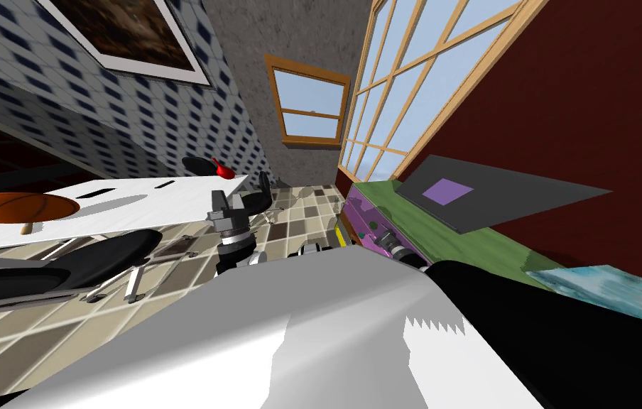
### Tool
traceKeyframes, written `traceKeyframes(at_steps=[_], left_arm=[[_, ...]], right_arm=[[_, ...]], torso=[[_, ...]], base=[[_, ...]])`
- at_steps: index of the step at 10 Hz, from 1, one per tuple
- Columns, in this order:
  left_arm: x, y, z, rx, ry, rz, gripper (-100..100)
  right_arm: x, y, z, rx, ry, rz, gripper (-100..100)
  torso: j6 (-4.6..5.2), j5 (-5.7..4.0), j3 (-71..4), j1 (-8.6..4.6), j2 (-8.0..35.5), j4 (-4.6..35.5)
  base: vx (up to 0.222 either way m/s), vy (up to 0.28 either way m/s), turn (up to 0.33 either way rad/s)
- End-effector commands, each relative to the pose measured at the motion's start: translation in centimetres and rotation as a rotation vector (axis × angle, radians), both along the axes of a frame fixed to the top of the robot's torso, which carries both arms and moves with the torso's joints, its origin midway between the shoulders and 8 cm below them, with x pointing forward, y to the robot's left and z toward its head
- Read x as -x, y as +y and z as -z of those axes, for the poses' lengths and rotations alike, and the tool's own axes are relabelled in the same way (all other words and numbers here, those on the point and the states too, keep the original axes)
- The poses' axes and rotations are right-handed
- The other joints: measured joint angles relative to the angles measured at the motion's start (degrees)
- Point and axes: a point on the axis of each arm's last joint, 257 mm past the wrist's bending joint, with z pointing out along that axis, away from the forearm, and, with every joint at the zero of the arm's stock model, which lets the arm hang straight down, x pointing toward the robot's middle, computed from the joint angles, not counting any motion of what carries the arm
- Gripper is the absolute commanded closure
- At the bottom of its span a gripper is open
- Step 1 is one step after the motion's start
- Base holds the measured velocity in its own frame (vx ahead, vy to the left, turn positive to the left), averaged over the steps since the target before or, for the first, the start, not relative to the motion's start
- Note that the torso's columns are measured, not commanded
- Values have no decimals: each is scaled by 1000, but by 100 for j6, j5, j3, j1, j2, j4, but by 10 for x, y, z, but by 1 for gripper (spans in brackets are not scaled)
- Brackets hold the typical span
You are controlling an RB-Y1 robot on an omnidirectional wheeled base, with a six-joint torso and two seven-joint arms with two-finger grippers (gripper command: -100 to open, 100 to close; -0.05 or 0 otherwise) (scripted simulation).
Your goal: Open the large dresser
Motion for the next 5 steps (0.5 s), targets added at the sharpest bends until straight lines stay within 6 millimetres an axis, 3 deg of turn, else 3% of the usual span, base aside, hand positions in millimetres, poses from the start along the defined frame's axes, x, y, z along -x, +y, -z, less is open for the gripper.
traceKeyframes(at_steps=[1, 2, 5], left_arm=[[0, 0, 0, 0, 0, 0, 0], [0, 0, 0, 0, 0, 0, 0], [0, 0, 0, 0, 0, 0, 0]], right_arm=[[-1, -1, 3, -2, 1, 4, -100], [-2, -2, 4, -1, 0, 7, 100], [1, 7, 0, 0, -2, -4, 100]], torso=[[-4, -2, -5, -4, -11, -2], [0, 0, -4, -1, -4, -2], [-3, -22, 0, 19, -17, -22]], base=[[34, -9, 27], [6, -3, -5], [10, 172, -30]])
